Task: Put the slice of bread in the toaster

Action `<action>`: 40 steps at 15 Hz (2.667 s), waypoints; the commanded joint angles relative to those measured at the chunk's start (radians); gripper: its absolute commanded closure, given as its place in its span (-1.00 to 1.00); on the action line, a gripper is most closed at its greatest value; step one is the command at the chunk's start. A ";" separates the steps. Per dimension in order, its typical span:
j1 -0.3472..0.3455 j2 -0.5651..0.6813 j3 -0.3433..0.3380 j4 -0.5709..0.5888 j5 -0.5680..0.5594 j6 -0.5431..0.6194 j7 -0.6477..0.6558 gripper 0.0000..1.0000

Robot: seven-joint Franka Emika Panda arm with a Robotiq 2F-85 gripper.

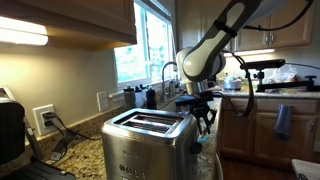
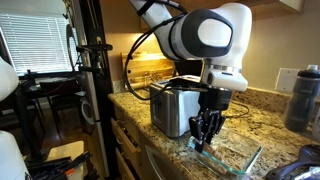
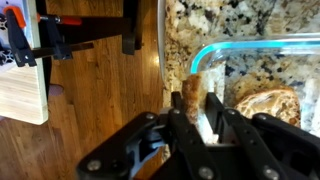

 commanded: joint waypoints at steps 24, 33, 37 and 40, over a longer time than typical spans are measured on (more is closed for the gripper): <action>0.043 0.100 -0.044 0.165 -0.098 0.048 0.034 0.85; 0.041 0.037 -0.059 0.116 -0.101 0.061 0.028 0.85; 0.039 0.029 -0.066 0.116 -0.101 0.061 0.029 0.85; 0.036 0.028 -0.070 0.121 -0.100 0.061 0.027 0.85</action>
